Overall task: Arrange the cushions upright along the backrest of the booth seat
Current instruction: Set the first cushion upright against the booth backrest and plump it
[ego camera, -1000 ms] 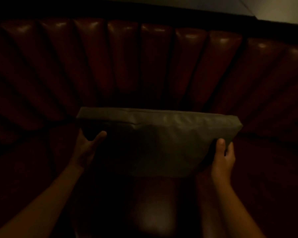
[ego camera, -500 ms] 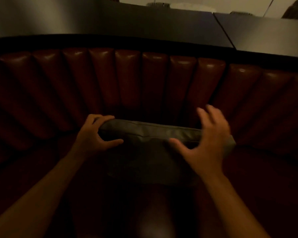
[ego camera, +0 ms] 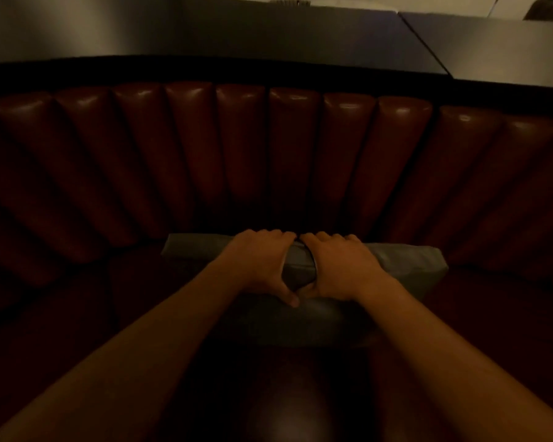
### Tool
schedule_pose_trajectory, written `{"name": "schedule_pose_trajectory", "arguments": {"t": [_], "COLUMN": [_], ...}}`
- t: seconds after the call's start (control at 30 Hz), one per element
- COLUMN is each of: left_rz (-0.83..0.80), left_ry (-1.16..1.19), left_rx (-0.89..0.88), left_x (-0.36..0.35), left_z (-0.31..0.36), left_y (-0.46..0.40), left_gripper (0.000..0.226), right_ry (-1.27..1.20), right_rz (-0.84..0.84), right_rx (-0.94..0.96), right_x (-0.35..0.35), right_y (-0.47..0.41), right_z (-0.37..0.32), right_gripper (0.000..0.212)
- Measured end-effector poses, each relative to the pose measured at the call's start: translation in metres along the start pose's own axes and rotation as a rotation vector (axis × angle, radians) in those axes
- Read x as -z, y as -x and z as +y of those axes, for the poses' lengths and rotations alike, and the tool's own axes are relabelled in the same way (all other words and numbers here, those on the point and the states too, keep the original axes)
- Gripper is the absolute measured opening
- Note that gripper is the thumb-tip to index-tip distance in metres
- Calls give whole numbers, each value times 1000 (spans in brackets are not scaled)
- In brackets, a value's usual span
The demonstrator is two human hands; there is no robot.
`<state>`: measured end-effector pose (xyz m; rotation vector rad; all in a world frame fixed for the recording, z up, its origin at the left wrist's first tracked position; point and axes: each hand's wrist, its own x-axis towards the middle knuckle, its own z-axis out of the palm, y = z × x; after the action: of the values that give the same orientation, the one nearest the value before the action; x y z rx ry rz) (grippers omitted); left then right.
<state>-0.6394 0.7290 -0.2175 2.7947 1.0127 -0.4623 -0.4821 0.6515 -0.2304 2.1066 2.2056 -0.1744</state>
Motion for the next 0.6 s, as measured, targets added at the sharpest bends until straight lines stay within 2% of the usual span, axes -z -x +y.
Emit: {"name": "schedule_pose_trajectory", "arguments": {"t": [0.1, 0.23, 0.33, 0.43, 0.53, 0.6], "left_rz": [33, 7, -6, 46, 20, 13], "left_ry": [-21, -57, 16, 44, 72, 90], "left_rx": [-7, 85, 72, 32, 45, 59], "left_x": [-5, 0, -5, -12, -12, -6], "left_z": [-18, -71, -84, -84, -88, -91], "left_y": [7, 31, 39, 38, 36, 37], "left_gripper": [93, 82, 55, 37, 39, 57], "right_ry": [-27, -34, -14, 0, 23, 69], "right_rz": [-24, -57, -12, 45, 31, -42], "right_rx": [-36, -190, -161, -147, -159, -164], "right_x": [-3, 3, 3, -3, 2, 16], "right_y": [10, 36, 42, 44, 43, 39], "right_z": [22, 77, 82, 73, 69, 65], "right_gripper": [87, 86, 67, 60, 59, 73]}}
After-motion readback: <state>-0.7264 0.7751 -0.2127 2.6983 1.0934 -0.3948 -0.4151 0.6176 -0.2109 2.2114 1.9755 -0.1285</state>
